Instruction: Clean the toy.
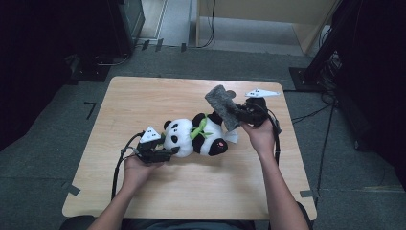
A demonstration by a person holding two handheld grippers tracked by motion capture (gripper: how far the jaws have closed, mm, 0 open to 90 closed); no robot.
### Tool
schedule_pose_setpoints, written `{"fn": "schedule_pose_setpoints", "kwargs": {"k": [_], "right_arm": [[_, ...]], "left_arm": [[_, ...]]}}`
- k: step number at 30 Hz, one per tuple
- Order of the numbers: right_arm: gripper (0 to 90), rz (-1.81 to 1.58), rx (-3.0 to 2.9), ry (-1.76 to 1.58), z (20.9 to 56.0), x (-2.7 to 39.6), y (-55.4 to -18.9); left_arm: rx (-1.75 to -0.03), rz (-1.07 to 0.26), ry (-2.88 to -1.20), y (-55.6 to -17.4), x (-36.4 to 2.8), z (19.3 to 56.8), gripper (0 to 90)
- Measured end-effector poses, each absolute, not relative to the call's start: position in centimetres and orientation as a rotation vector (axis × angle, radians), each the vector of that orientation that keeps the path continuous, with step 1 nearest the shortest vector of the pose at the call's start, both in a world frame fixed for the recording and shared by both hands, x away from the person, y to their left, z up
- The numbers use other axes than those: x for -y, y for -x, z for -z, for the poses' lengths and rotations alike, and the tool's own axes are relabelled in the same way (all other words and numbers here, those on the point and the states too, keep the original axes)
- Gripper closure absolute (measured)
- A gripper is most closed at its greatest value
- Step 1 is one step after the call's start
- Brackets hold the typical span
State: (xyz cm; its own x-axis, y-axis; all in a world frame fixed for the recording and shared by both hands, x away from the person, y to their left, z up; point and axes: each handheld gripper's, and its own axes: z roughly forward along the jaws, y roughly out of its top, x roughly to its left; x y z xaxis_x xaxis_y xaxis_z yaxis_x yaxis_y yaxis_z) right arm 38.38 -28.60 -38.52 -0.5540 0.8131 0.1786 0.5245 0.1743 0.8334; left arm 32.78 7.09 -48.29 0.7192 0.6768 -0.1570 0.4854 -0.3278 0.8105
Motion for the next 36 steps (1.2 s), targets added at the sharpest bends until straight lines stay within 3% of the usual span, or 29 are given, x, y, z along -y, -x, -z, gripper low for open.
{"fn": "schedule_pose_setpoints", "kwargs": {"k": [10,36], "right_arm": [[76.1,-1.298,-2.242,-1.299,40.4,26.2,-39.0],[77.5,-1.240,-2.221,-1.432,42.7,29.4,-40.3]], "left_arm": [[-0.898,-0.252,-1.984,-32.9,-7.1,48.3,33.7],[-0.900,-0.234,-1.979,-33.0,-7.3,48.3,33.9]]}}
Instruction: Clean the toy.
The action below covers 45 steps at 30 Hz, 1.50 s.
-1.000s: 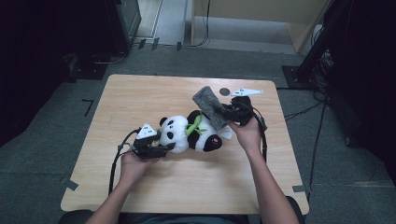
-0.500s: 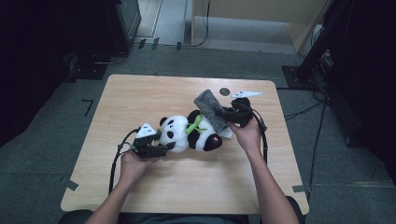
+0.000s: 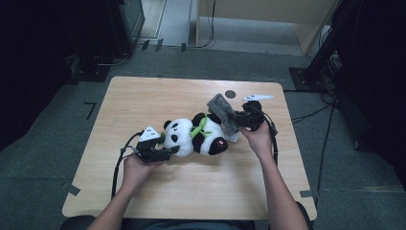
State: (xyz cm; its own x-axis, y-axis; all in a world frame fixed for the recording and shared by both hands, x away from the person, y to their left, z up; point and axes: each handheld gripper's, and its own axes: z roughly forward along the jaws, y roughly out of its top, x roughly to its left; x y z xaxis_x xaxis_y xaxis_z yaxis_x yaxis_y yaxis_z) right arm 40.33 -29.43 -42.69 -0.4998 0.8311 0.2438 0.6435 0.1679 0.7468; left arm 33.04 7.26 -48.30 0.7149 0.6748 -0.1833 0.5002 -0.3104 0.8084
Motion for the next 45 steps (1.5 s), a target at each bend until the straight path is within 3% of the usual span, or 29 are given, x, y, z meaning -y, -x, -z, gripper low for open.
{"fn": "schedule_pose_setpoints", "kwargs": {"k": [8,17,30,45], "right_arm": [[77.9,-1.190,-2.203,-1.489,43.3,30.7,-40.7],[78.0,-1.253,-2.127,-1.442,40.3,31.5,-39.6],[77.2,-1.368,-2.231,-1.171,36.1,27.5,-37.2],[76.0,-1.313,-2.438,-1.070,38.7,22.1,-37.2]], "left_arm": [[-0.898,-0.233,-1.983,-33.0,-7.3,48.3,34.0],[-0.900,-0.233,-1.982,-33.1,-7.3,48.3,34.0],[-0.903,-0.232,-1.976,-33.0,-7.2,48.3,34.0],[-0.902,-0.234,-1.978,-33.1,-7.3,48.3,34.0]]}}
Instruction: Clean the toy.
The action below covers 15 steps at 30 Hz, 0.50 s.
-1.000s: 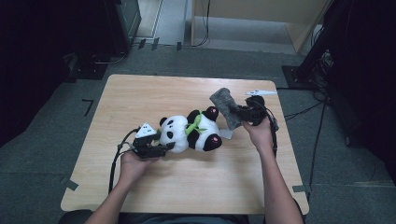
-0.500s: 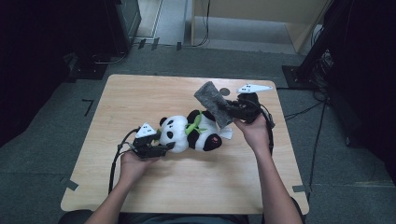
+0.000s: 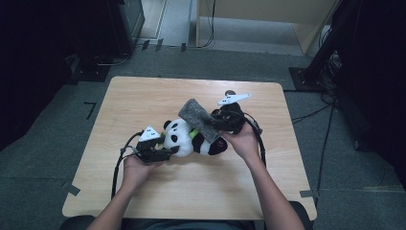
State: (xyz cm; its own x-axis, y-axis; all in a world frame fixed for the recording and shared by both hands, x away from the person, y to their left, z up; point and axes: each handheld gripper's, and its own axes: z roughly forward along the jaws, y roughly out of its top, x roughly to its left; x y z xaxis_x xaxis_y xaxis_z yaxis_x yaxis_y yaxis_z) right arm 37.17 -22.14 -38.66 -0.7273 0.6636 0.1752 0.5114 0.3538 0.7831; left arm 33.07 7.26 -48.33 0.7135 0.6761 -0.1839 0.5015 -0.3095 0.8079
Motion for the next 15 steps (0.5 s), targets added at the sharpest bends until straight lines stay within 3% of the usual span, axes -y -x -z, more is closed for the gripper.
{"fn": "schedule_pose_setpoints", "kwargs": {"k": [6,15], "right_arm": [[74.8,-1.217,-2.509,-1.026,40.4,20.4,-37.4],[73.4,-1.253,-2.495,-1.058,41.4,21.7,-37.9]], "left_arm": [[-0.900,-0.239,-1.986,-33.0,-7.2,48.3,34.1],[-0.902,-0.237,-1.985,-33.0,-7.2,48.3,34.2]]}}
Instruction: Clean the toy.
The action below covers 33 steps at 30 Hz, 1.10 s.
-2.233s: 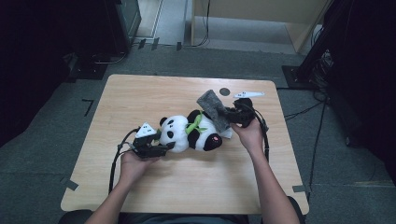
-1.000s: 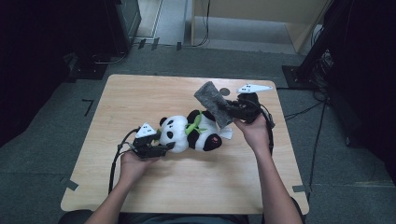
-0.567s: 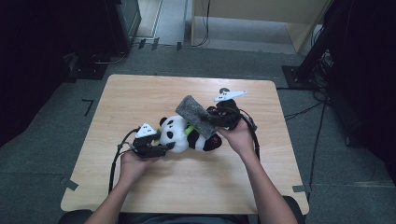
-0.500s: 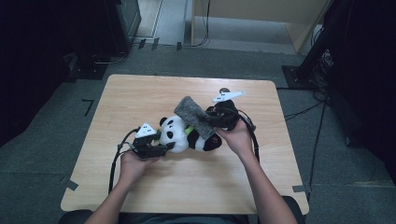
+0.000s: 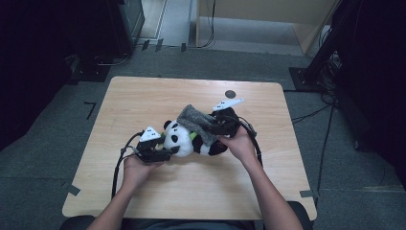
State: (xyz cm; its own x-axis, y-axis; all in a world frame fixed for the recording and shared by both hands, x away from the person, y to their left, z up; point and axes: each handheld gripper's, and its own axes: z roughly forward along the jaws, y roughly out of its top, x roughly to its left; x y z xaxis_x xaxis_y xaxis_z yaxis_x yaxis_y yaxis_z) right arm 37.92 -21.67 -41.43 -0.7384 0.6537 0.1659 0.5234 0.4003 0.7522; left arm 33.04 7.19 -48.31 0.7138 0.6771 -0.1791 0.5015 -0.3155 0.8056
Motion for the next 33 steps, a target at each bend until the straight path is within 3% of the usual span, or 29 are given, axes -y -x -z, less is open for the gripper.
{"fn": "schedule_pose_setpoints", "kwargs": {"k": [20,27,33], "right_arm": [[77.6,-1.147,-2.445,-1.131,40.5,24.1,-38.4],[78.4,-1.288,-2.413,-1.015,37.9,22.6,-36.9],[78.3,-1.277,-2.512,-0.895,38.3,19.4,-36.3]], "left_arm": [[-0.900,-0.227,-1.978,-33.2,-7.3,48.3,34.3],[-0.907,-0.224,-1.973,-33.2,-7.3,48.4,34.7],[-0.906,-0.232,-1.972,-33.1,-7.3,48.4,35.5]]}}
